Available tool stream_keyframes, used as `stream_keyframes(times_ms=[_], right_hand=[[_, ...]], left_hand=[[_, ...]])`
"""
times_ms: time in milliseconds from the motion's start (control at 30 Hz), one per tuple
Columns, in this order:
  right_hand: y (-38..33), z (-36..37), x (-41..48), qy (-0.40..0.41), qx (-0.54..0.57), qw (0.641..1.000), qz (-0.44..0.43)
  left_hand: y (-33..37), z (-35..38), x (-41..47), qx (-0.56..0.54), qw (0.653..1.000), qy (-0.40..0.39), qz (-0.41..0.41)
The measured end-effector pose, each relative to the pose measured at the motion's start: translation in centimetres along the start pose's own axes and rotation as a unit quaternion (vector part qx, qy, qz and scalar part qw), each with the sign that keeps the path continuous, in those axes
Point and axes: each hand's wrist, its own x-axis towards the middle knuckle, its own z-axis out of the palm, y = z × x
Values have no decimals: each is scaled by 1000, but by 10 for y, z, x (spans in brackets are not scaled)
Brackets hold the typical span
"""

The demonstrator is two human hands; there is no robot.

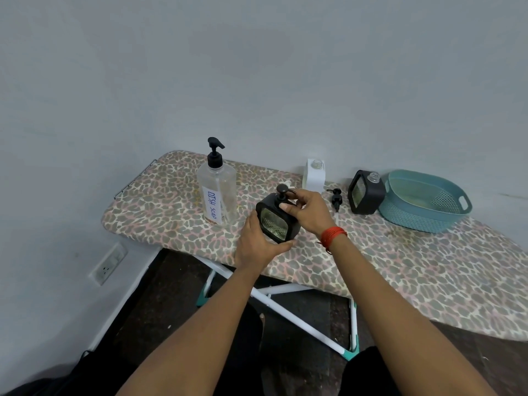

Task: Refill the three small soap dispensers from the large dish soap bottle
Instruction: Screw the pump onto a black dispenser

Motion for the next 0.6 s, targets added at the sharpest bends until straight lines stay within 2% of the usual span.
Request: stream_keyframes(times_ms=[67,167,267,400,500,600], right_hand=[[-1,7,-3,26,20,999,9],[-1,24,-11,109,56,992,42],[-4,33,-16,161,42,985,51],[-4,26,-17,153,22,987,37],[1,17,-22,106,35,994,17],[6,6,-22,43,2,998,41]], left_hand=[[1,-1,1,-3,1000,-4,-5],[3,-1,1,0,1000,-23,-12],[4,-3,1,-4,999,-41,-22],[4,-5,0,-16,999,-35,-7],[4,-6,0,-14,999,-50,-6],[3,-8,3,-18,998,-63,8]])
